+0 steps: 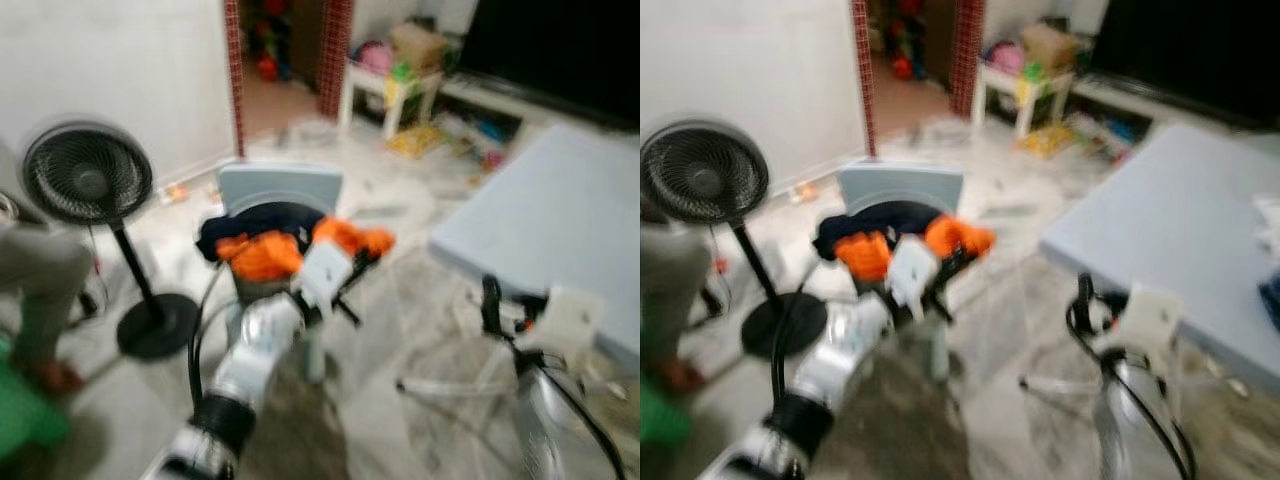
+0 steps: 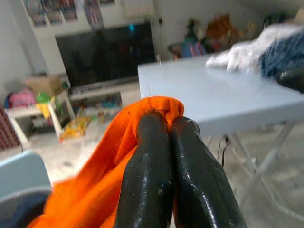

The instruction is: Hang hanger

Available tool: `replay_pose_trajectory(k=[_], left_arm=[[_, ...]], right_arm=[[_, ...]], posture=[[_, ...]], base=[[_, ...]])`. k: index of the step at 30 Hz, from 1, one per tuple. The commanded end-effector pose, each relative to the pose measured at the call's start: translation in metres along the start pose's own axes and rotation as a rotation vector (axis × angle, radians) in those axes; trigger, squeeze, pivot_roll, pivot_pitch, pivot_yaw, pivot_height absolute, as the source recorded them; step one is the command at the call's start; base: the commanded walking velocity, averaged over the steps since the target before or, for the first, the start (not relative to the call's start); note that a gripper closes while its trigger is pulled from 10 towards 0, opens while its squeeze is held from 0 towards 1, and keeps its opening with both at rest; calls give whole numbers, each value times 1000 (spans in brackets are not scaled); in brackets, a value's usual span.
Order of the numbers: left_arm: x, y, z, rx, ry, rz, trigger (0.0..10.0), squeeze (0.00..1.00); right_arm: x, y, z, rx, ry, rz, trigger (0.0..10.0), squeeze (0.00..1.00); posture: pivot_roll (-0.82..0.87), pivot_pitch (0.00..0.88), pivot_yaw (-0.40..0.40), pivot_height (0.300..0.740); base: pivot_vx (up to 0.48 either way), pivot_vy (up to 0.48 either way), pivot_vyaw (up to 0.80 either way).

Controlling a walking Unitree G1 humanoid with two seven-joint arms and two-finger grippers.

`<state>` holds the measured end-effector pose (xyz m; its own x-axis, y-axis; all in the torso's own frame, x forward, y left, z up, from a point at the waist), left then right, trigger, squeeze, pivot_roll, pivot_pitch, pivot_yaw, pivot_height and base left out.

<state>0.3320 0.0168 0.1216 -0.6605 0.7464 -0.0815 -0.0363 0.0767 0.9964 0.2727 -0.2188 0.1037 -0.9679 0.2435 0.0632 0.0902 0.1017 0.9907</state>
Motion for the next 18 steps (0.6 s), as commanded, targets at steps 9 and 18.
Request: replay_pose_trajectory(k=[9, 18], left_arm=[[-8, 15, -4, 15, -29, -53, 10000, 0], [-21, 25, -11, 80, -22, -95, 10000, 0]], right_arm=[[-2, 3, -6, -29, -12, -1, 10000, 0], [-6, 5, -7, -33, -28, -9, 10000, 0]], posture=[[18, 0, -72, 740], [30, 0, -74, 740]], base=[[0, 0, -531], [0, 0, -788]])
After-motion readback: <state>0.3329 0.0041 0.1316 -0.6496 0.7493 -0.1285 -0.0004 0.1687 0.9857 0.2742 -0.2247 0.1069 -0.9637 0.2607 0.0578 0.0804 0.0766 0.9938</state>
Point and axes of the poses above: a point about 5 cm out from each wrist's last joint towards the gripper, its own x axis pointing back from the gripper into the wrist, its own y axis along the axis of the wrist's last joint, z = x × y, the point moved 3 cm from there along -x, pointing out of the wrist towards the gripper, and after that the axes turned 13 degrees about x, right-handed, at the moved point
